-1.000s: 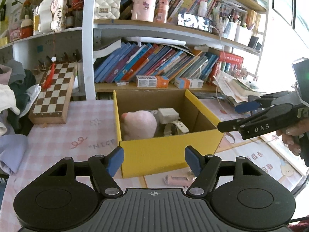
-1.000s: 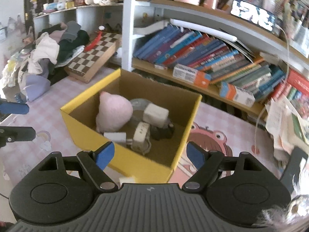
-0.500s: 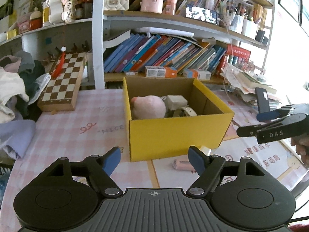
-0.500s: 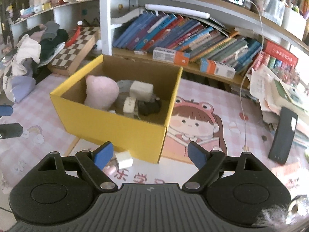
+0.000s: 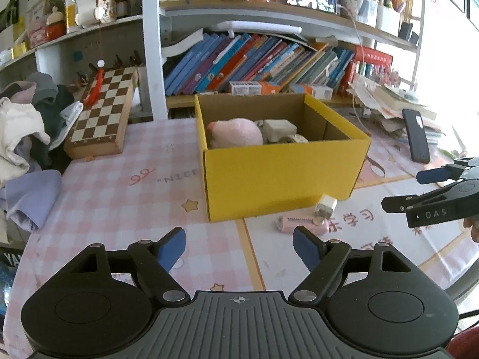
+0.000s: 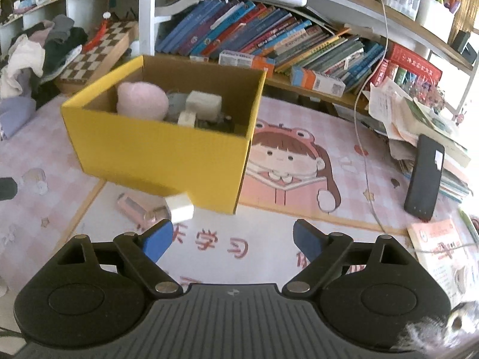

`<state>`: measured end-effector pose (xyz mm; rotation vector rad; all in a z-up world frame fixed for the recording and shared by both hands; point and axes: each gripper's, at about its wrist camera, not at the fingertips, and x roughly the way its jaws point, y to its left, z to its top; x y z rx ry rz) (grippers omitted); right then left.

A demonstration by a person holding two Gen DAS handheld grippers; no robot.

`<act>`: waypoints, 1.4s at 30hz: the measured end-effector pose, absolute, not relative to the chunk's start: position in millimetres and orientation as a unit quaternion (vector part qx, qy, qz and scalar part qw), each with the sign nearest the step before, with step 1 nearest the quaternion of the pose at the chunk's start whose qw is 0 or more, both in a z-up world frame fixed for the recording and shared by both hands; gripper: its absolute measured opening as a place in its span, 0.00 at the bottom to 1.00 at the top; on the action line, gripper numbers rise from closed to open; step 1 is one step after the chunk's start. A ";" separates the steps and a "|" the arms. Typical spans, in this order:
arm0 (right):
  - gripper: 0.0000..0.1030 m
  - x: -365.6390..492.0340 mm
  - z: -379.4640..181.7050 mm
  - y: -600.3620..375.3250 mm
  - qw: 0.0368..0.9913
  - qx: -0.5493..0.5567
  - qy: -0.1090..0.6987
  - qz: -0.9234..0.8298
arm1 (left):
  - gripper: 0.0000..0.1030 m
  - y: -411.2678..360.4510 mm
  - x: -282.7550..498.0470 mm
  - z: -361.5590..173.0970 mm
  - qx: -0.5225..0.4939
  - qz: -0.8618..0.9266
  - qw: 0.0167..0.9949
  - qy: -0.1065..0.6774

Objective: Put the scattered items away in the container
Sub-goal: 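Lift both open grippers out of the box and back over the table, then move both open grippers toward the pink comb and white cube beside the box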

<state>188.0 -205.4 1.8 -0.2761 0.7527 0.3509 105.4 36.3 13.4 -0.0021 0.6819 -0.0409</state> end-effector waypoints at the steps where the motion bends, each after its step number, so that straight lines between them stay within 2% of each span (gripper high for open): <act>1: 0.84 185.4 -0.8 -205.2 0.905 -0.135 0.366 0.167 | 0.79 34.9 104.4 11.6 0.003 -0.020 0.942 0.335; 13: 0.87 154.4 -24.6 -201.3 0.897 -0.135 0.389 0.161 | 0.79 21.2 95.7 -5.0 0.028 -0.025 0.936 0.349; 16: 0.87 147.7 -29.7 -198.9 0.893 -0.134 0.397 0.163 | 0.80 16.0 92.8 -9.3 0.034 -0.025 0.934 0.356; 18: 0.87 144.1 -32.5 -197.0 0.891 -0.135 0.400 0.166 | 0.85 12.1 90.3 -12.1 0.038 -0.026 0.932 0.358; 24: 0.87 131.3 -39.0 -188.6 0.881 -0.146 0.411 0.182 | 0.85 -2.5 85.4 -18.4 0.054 -0.042 0.927 0.369; 42: 0.87 130.4 -42.6 -190.5 0.877 -0.149 0.418 0.184 | 0.87 -11.8 85.6 -27.8 0.071 -0.042 0.921 0.381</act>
